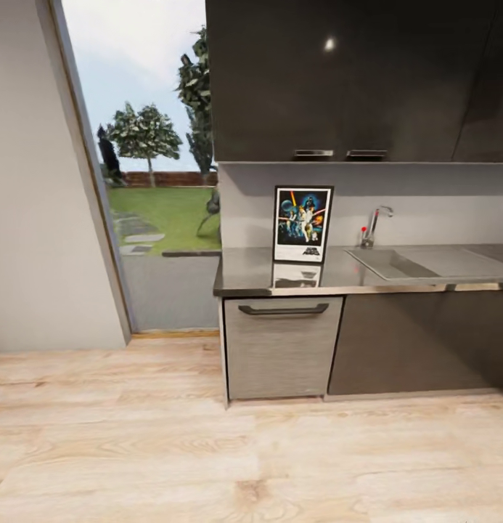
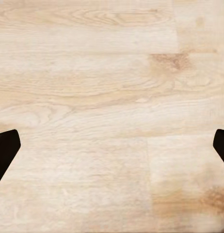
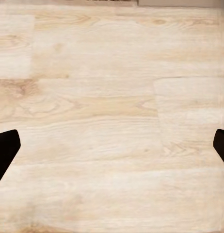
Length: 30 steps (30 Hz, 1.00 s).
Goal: Pick up the poster from the kitchen countertop and hang it on one of the wall nails in the kitchen.
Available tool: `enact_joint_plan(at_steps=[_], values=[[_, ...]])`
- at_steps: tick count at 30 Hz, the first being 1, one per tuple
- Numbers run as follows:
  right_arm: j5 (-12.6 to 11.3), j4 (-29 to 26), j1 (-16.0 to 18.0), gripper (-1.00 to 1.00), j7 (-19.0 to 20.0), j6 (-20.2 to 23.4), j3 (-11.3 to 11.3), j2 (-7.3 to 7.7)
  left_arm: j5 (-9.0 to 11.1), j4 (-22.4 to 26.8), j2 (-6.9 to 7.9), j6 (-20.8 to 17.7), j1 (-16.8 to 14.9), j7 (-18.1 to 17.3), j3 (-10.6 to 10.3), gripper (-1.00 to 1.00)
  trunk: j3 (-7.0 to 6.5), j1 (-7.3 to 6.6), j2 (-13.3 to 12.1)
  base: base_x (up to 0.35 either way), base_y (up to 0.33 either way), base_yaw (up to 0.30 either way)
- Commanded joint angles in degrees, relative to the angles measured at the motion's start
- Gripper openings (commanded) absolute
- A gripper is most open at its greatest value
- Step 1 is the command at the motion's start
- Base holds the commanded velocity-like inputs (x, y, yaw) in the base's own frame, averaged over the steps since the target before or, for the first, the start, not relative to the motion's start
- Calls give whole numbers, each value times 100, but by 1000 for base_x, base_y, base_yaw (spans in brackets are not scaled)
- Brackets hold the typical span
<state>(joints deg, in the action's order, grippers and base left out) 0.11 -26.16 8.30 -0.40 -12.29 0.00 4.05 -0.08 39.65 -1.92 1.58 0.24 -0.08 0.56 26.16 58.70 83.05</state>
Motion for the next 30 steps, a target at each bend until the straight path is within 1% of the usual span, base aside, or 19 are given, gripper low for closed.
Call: enact_joint_plan(at_steps=[1, 4, 8, 28, 29, 30], values=[[2, 9, 5, 100, -4, -19, 0, -1, -1, 8, -1, 9, 3, -1, 6, 100, 3, 3, 3, 265, -222, -276], [3, 8, 5, 100, -4, -19, 0, -1, -1, 8, -1, 9, 3, -1, 6, 100, -2, 3, 3, 265, -222, -177], [5, 10, 5, 100, -4, -19, 0, -1, -1, 8, -1, 9, 3, -1, 6, 100, -4, 3, 3, 265, -222, -65], [27, 10, 5, 100, 0, -19, 5, -14, 4, 8, -7, 0, 3, 8, 11, 100, -4, 3, 3, 265, -222, -5], [33, -19, 5, 100, 4, -48, 19, -18, 15, 8, -1, -3, 3, 10, 25, 100, -4, 3, 3, 265, -222, 0], [40, -330, 10, 100, 7, -443, 29, -19, 39, -48, 6, -4, 3, 6, 133, 100, -4, 3, 3, 265, -222, 0]])
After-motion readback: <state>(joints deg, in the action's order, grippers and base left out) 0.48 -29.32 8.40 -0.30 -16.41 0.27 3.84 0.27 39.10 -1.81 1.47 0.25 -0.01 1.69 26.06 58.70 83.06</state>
